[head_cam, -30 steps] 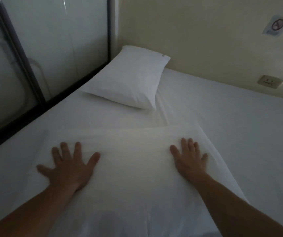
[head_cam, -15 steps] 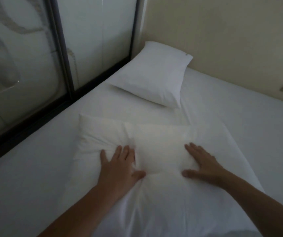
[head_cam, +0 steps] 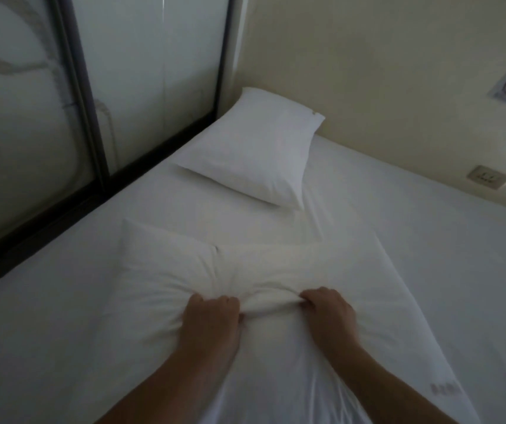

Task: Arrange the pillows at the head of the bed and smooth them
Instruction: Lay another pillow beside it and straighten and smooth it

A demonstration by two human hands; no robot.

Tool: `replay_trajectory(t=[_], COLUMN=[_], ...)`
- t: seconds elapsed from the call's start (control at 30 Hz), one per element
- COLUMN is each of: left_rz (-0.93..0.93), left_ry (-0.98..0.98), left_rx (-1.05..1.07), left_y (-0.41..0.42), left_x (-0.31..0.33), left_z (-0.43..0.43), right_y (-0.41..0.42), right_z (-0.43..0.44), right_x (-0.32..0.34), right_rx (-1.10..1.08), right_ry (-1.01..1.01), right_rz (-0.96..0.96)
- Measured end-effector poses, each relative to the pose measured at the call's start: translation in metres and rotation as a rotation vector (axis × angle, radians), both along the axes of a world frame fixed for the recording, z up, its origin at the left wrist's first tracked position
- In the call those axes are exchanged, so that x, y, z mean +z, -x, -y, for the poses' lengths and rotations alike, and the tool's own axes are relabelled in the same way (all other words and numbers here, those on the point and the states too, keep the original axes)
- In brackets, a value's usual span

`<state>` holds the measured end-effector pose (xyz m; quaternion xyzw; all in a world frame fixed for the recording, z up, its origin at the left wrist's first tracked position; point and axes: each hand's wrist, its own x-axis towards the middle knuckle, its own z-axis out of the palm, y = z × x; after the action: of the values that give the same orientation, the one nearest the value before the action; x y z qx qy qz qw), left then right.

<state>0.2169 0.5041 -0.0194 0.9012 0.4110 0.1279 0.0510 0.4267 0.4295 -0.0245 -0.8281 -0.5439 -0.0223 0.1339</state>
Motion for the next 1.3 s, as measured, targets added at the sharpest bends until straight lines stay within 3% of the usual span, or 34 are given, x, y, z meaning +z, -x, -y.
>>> replay_trajectory(t=[0.13,0.23,0.4,0.57,0.73,0.83,1.03,1.17,1.23,1.3], left_rz=[0.365,0.51,0.667,0.756,0.611,0.597,0.864,0.913,0.793,0.51], left_ry=[-0.093,-0.101,-0.126,-0.088,0.175,0.196,0.027,0.03,0.114,0.2], left_rx=[0.082,0.168,0.316,0.506,0.708,0.736,0.566,0.576,0.626,0.657], left_y=[0.013,0.025,0.063,0.088,0.104,0.112,0.107,0.105,0.11,0.118], left_x=[0.041,0.073,0.095,0.078,0.032,0.026,0.08,0.094,0.081,0.059], left_z=[-0.014,-0.026,-0.039,-0.044,-0.045,-0.05,-0.053,-0.054,-0.054,-0.049], right_y=[0.008,0.021,0.061,0.105,0.134,0.144,0.13,0.129,0.132,0.134], right_z=[-0.013,-0.043,-0.109,-0.17,-0.205,-0.215,-0.225,-0.217,-0.215,-0.214], right_x=[0.053,0.091,0.129,0.123,0.059,0.041,0.096,0.098,0.08,0.059], right_rx=[0.026,0.088,0.286,0.408,0.416,0.442,0.558,0.539,0.513,0.482], right_ry=[-0.31,-0.412,-0.486,-0.438,-0.162,-0.042,-0.319,-0.41,-0.285,-0.07], right_rz=[-0.015,-0.038,-0.101,-0.236,-0.236,-0.233,-0.254,-0.362,-0.325,-0.291])
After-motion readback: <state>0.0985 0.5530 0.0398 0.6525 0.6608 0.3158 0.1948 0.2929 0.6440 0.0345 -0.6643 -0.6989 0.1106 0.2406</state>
